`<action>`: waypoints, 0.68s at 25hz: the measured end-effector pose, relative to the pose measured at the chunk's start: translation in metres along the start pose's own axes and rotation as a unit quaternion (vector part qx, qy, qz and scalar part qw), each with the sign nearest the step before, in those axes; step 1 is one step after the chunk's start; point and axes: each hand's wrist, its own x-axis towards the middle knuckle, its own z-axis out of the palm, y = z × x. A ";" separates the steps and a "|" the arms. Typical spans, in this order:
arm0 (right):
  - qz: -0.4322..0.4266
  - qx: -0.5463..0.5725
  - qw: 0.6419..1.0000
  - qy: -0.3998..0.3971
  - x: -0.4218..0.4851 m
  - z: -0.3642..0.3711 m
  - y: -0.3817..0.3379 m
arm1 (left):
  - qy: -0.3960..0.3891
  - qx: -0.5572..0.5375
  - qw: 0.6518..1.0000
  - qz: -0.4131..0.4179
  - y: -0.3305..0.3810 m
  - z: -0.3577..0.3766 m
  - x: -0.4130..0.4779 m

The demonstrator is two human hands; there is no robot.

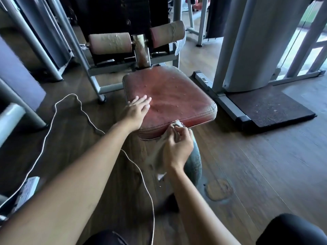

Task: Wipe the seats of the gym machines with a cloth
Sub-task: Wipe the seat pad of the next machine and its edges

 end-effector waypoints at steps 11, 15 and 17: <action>-0.219 -0.286 0.876 -0.320 0.148 -0.018 -0.072 | -0.030 0.022 0.999 -0.021 0.003 -0.005 0.003; -0.233 -0.383 0.794 -0.410 0.159 -0.037 -0.033 | -0.010 0.016 0.999 -0.032 0.005 -0.005 -0.002; -0.223 -0.367 0.802 -0.415 0.163 -0.048 -0.023 | -0.013 0.014 0.998 -0.052 0.012 -0.005 -0.002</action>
